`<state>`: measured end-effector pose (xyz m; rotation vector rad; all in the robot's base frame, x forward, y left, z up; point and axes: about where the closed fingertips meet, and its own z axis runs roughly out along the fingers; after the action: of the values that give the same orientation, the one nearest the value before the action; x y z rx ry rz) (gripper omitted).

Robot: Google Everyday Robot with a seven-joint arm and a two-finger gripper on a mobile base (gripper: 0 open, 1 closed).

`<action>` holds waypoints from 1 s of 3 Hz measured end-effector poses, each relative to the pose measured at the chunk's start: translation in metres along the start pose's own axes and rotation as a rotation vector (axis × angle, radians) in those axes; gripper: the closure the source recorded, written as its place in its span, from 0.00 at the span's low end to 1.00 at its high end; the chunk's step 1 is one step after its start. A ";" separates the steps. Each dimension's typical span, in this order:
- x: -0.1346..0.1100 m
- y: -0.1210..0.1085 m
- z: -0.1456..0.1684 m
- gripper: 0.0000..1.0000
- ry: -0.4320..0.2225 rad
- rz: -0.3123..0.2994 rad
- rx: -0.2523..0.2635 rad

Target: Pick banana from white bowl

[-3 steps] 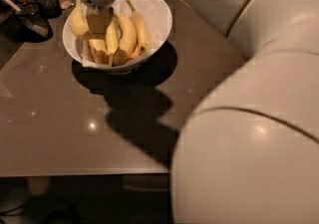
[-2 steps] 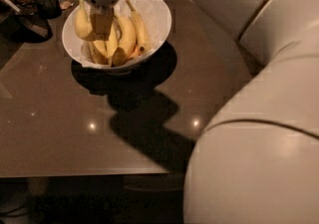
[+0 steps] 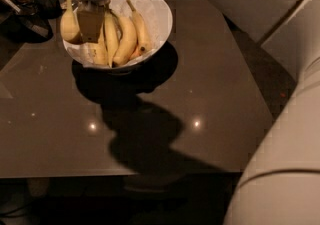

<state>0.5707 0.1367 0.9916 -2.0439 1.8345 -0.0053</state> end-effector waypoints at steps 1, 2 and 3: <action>0.000 0.000 0.000 1.00 0.000 0.000 0.000; 0.004 0.020 -0.019 1.00 -0.061 0.026 0.015; 0.021 0.071 -0.049 1.00 -0.123 0.102 0.064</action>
Offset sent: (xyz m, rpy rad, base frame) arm -0.0649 -0.0298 0.0300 0.1825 -0.0016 -0.0273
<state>0.4935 0.0981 1.0107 -1.8624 1.8362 0.0864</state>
